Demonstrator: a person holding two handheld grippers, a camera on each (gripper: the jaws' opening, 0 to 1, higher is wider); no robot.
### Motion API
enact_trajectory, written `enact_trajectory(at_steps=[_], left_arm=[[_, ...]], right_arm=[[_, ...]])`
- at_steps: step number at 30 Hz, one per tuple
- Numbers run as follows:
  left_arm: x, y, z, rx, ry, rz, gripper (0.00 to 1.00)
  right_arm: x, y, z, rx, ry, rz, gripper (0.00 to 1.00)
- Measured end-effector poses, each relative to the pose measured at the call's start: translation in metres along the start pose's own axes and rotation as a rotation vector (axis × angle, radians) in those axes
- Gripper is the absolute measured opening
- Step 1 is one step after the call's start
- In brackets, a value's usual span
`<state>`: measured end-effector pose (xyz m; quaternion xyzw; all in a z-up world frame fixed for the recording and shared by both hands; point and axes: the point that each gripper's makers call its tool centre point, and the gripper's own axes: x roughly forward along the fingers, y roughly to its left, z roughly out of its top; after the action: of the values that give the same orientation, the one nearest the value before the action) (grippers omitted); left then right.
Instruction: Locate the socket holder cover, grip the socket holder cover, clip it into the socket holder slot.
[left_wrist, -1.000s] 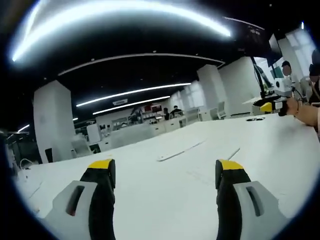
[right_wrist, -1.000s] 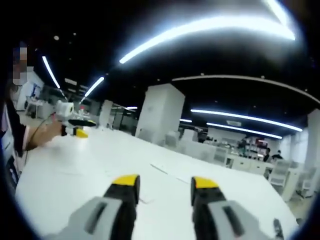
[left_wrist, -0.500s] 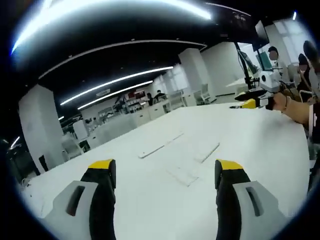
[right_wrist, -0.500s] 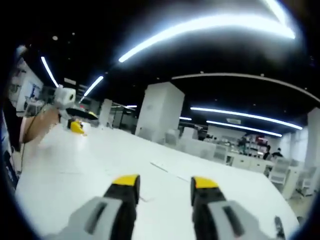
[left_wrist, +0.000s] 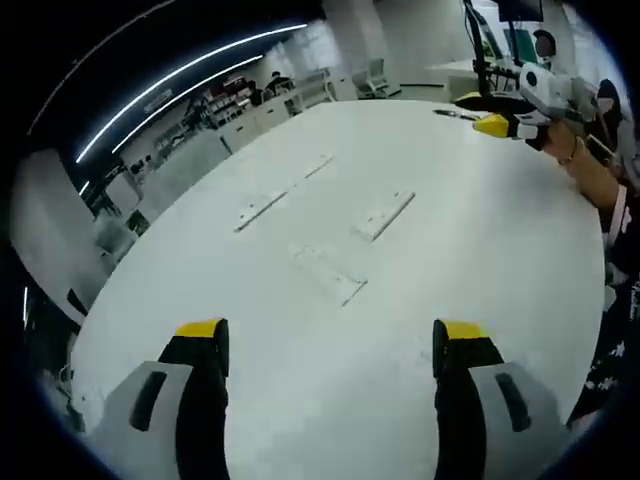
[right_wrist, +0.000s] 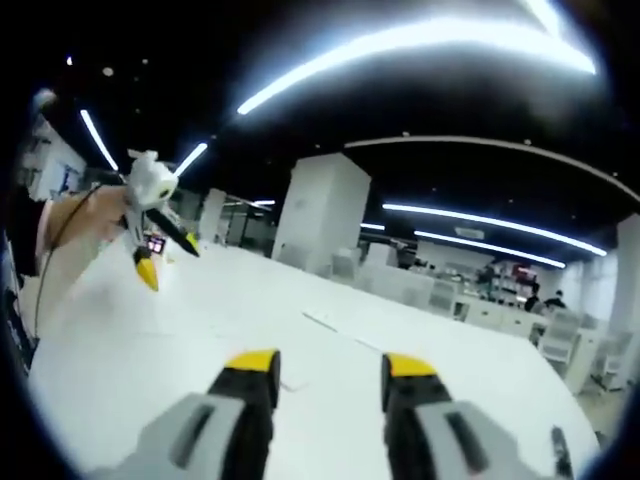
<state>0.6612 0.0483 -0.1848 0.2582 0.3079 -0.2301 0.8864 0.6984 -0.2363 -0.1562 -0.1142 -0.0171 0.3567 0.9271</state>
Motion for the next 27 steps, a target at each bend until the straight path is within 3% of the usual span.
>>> enact_trajectory(at_steps=[3, 9, 13, 19, 24, 27], left_arm=[[0.006, -0.009, -0.006, 0.009, 0.089, -0.012, 0.82], [0.018, -0.016, -0.003, -0.008, 0.173, -0.029, 0.80], [0.017, -0.032, -0.021, -0.026, 0.292, -0.049, 0.80], [0.028, -0.042, -0.033, -0.056, 0.419, -0.051, 0.78], [0.031, -0.052, -0.039, -0.087, 0.476, -0.077, 0.77], [0.026, -0.059, -0.051, -0.101, 0.548, -0.090, 0.74]], right_arm=[[-0.001, 0.003, -0.004, -0.001, 0.008, 0.003, 0.42], [-0.002, 0.002, -0.007, -0.002, 0.022, 0.006, 0.42], [-0.001, 0.002, -0.009, -0.005, 0.031, 0.008, 0.42], [-0.001, 0.003, -0.009, -0.008, 0.033, 0.013, 0.42], [-0.002, 0.000, -0.008, -0.002, 0.032, 0.006, 0.42], [-0.002, -0.002, -0.006, 0.000, 0.029, 0.004, 0.42]])
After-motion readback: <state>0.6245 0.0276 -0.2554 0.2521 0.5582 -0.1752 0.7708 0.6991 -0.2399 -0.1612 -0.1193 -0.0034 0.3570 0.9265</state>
